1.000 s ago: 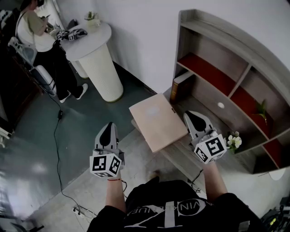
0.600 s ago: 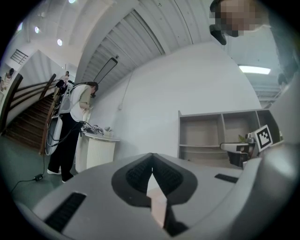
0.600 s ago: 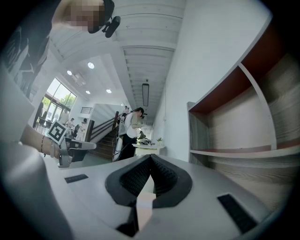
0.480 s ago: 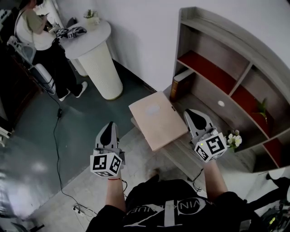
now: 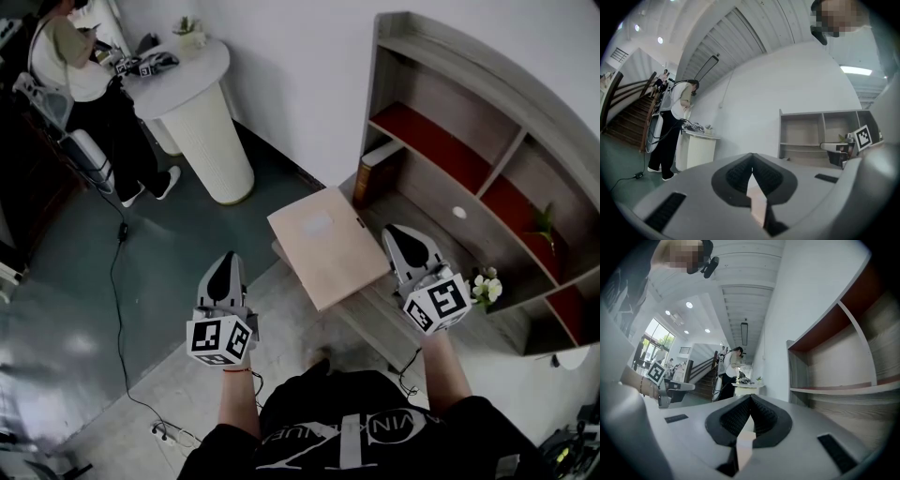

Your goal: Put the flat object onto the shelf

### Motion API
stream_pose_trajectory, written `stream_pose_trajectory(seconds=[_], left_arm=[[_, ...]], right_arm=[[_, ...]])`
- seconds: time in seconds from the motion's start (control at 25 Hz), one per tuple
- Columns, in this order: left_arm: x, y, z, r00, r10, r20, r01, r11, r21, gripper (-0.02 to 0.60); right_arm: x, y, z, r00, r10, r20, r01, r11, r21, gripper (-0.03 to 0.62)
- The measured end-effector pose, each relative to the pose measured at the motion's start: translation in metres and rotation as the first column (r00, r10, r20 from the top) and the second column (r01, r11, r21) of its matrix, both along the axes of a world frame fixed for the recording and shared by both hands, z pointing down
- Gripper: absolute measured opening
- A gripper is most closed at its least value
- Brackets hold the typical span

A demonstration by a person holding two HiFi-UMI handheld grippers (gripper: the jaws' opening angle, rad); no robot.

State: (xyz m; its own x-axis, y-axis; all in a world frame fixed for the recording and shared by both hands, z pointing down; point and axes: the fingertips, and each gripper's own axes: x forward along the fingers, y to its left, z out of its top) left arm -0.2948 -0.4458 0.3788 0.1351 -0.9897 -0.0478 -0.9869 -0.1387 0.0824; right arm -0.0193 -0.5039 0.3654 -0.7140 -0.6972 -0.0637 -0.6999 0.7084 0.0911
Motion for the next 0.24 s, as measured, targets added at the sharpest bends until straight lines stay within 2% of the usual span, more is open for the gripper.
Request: stream_pose_trajectory(seconds=[0.24], left_arm=[[-0.0034,-0.0018,0.0049,1.0,-0.001,-0.007,0.001,1.0,-0.009,0.004]], right_arm=[[-0.001,-0.0021,0.004,1.0,0.006,0.0,-0.006,1.0,-0.008,0.009]])
